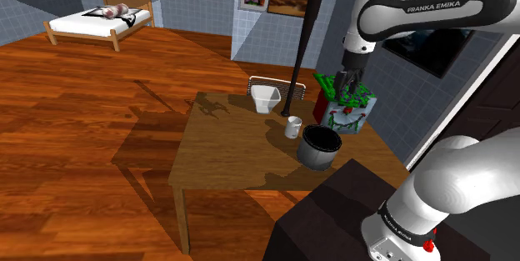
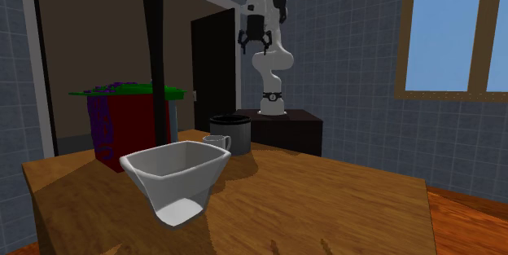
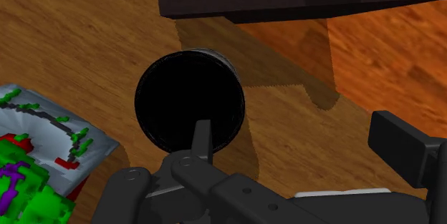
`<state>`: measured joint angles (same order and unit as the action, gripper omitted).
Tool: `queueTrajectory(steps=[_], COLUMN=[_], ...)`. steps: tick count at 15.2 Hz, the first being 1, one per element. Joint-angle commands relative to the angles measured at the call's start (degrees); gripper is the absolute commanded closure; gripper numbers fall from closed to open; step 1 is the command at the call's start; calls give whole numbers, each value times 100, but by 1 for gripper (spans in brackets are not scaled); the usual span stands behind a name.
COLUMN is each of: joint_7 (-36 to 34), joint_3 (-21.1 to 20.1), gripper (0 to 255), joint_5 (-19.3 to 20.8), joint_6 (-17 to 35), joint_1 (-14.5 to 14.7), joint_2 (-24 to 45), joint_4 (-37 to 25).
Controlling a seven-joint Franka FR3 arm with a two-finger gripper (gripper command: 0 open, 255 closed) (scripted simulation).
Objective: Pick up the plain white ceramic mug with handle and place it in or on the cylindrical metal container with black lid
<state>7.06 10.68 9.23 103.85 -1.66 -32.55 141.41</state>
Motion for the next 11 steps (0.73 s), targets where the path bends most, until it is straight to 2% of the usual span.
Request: queueTrajectory(steps=[1,6,11], joint_7=[215,775,1432], joint_3=[173,565,881], gripper=[0,0,0], joint_5=[50,19,-262], joint_6=[418,1322,2107], joint_1=[-8,13,53], joint_2=[341,1351,2486], joint_4=[34,-136,-517])
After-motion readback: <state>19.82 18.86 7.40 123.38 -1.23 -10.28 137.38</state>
